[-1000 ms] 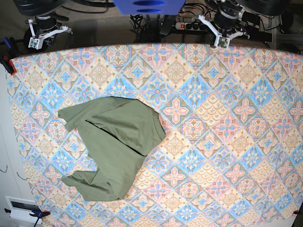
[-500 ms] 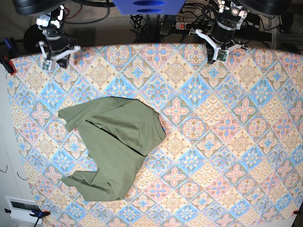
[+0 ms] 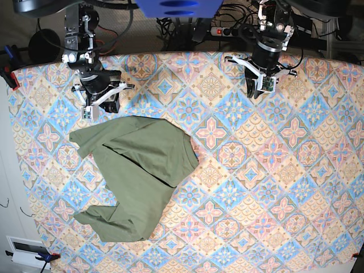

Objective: Layout the t-shirt on the table in an organized manner, then fold the t-shirt properly
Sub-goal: 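Lower the right gripper onto the green t-shirt and grasp its edge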

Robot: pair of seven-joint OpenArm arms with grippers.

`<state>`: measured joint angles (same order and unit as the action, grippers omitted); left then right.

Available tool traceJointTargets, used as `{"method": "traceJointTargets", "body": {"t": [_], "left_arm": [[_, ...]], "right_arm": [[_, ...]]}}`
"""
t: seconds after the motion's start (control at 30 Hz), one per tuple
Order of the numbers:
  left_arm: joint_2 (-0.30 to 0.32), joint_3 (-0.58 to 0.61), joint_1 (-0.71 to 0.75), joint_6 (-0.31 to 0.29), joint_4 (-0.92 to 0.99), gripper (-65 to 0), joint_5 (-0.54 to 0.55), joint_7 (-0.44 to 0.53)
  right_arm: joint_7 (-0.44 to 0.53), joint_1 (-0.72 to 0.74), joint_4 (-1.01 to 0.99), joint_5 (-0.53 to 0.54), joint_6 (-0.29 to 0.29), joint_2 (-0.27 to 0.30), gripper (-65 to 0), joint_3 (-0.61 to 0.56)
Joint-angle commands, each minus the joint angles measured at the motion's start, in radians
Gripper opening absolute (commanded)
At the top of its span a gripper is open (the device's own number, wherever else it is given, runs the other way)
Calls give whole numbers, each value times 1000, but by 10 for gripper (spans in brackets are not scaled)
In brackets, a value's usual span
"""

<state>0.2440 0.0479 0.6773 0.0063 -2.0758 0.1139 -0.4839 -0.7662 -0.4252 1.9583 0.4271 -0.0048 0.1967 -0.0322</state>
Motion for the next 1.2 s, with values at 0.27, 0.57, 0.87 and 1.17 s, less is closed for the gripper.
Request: {"method": "traceJointTargets", "body": {"t": [0.27, 0.57, 0.87, 1.17], "left_arm": [[4, -10, -44, 2, -10, -569, 123, -82], [4, -10, -40, 2, -10, -569, 128, -83], [7, -10, -38, 2, -12, -569, 128, -85], [7, -10, -26, 2, -12, -569, 128, -85]], "right_arm": [[26, 93, -10, 6, 2, -56, -450, -96], [-6, 145, -116, 8, 2, -108, -426, -108], [-78, 213, -225, 26, 2, -184, -410, -102], [-86, 279, -330, 183, 2, -184, -409, -44]]}}
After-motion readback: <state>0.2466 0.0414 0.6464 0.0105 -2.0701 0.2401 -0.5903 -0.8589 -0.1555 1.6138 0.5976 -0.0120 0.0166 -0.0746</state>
